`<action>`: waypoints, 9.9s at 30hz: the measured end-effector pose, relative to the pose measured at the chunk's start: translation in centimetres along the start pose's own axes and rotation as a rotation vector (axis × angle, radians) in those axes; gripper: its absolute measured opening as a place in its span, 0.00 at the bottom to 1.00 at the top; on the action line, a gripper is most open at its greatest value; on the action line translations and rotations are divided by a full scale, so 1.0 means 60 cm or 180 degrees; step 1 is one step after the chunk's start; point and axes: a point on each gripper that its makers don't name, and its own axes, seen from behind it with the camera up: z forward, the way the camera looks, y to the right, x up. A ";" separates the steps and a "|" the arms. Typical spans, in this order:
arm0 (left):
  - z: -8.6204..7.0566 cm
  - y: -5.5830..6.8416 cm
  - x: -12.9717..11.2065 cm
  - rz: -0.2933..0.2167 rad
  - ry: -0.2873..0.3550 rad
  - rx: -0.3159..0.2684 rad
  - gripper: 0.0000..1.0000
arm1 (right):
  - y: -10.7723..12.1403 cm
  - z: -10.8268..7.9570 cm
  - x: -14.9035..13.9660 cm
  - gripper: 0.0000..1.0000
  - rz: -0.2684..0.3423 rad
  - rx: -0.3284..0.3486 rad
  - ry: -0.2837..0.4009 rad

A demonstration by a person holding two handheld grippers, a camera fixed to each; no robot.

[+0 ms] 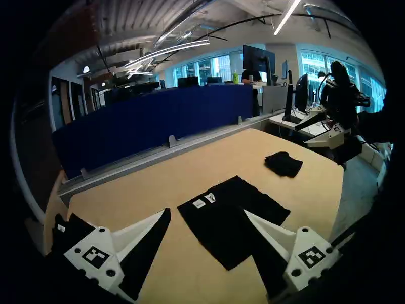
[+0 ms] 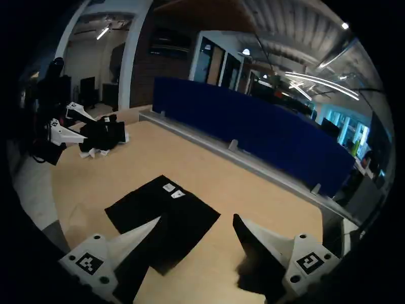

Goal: Fold towel

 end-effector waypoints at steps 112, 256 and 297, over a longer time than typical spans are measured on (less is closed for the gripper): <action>0.073 0.103 -0.235 -0.0346 -0.1003 -0.0182 0.09 | -0.124 0.069 -0.256 0.18 0.0086 0.0530 -0.0943; 0.126 -0.053 -0.273 -0.1046 -0.1062 0.0927 0.93 | -0.011 0.172 -0.270 1.00 0.0421 0.0103 -0.1154; -0.038 -0.037 -0.358 -0.1504 -0.1113 0.1424 0.93 | -0.083 0.168 -0.372 0.17 0.0346 0.0620 -0.1407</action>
